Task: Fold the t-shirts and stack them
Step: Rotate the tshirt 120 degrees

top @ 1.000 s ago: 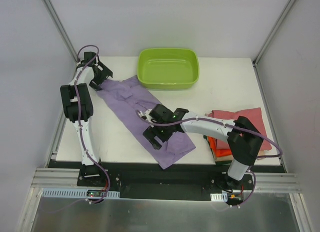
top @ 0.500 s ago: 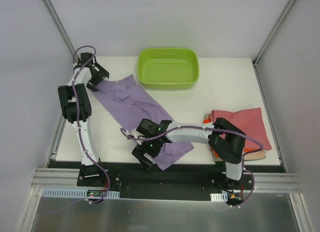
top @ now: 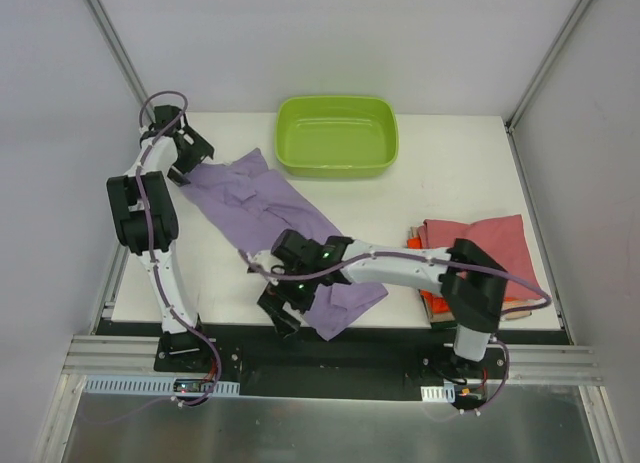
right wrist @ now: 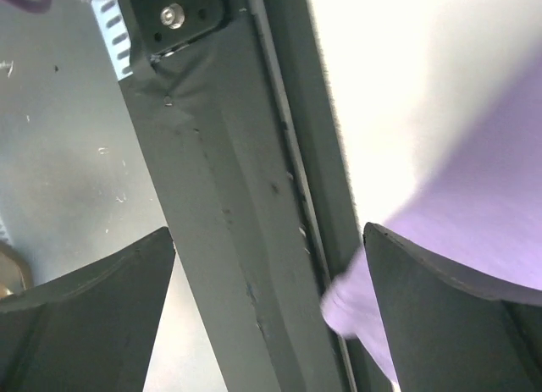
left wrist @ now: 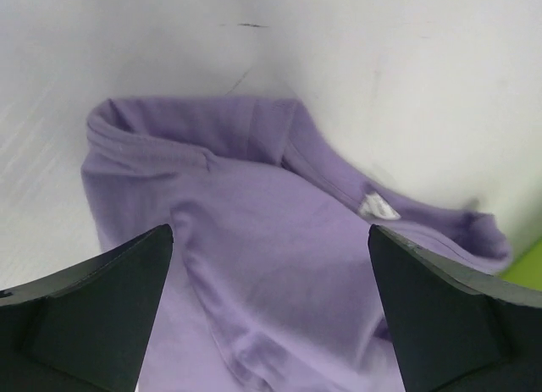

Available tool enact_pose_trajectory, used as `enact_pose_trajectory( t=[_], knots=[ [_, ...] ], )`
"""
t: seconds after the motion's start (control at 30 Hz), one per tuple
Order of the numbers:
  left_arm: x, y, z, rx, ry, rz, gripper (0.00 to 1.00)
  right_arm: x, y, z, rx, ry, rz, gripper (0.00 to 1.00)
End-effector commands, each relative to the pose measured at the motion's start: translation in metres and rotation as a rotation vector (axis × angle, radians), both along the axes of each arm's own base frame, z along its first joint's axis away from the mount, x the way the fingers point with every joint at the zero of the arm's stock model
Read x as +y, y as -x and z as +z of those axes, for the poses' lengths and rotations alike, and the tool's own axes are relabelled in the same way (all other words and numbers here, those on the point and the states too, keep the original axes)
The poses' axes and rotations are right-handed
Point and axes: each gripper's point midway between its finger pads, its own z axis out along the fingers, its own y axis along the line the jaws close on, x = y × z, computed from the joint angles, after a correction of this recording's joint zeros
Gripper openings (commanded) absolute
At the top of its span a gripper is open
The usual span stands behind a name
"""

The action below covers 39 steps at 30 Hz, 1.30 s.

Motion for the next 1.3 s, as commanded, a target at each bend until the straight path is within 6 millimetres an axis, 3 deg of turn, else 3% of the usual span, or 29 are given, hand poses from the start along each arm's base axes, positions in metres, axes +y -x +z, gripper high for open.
enact_pose_trajectory(
  t=[0.0,0.1,0.23,0.27,0.33,0.43,0.53,0.7,0.9,1.0,1.13,1.27],
  knots=[
    [-0.019,-0.006,0.092,-0.176,-0.085,-0.083,0.99,-0.034,-0.063,0.045,-0.127,-0.088,-0.234,0.96],
    [-0.05,-0.012,0.108,-0.21,-0.108,-0.176,0.99,-0.072,-0.09,0.031,-0.124,-0.041,-0.379,0.96],
    [-0.099,-0.031,0.107,-0.244,-0.076,-0.381,0.99,-0.097,-0.106,0.014,-0.117,0.012,-0.446,0.96],
    [-0.128,-0.035,0.109,-0.264,-0.036,-0.461,0.99,-0.101,-0.108,0.008,-0.111,0.026,-0.455,0.96],
    [-0.153,-0.039,0.099,-0.262,0.07,-0.526,0.99,-0.105,-0.112,0.0,-0.101,0.048,-0.472,0.96],
    [-0.165,-0.046,0.075,-0.227,0.097,-0.532,0.99,-0.109,-0.118,-0.009,-0.093,0.061,-0.48,0.96],
    [-0.189,-0.054,0.056,-0.212,0.194,-0.566,0.99,-0.111,-0.122,-0.016,-0.075,0.072,-0.478,0.96],
    [-0.183,-0.077,0.022,-0.178,0.113,-0.479,0.99,-0.114,-0.125,-0.023,-0.053,0.082,-0.477,0.96],
    [-0.171,-0.087,-0.022,-0.118,0.077,-0.378,0.99,-0.122,-0.123,-0.032,-0.024,0.102,-0.488,0.96],
    [-0.157,-0.099,-0.028,-0.122,0.032,-0.286,0.99,-0.125,-0.115,-0.039,0.003,0.107,-0.476,0.96],
    [-0.155,-0.107,-0.032,-0.152,0.067,-0.214,0.99,-0.136,-0.106,-0.05,0.021,0.141,-0.487,0.96],
    [-0.167,-0.11,-0.042,-0.177,0.233,-0.194,0.99,-0.143,-0.099,-0.058,0.035,0.172,-0.498,0.96]
  ],
)
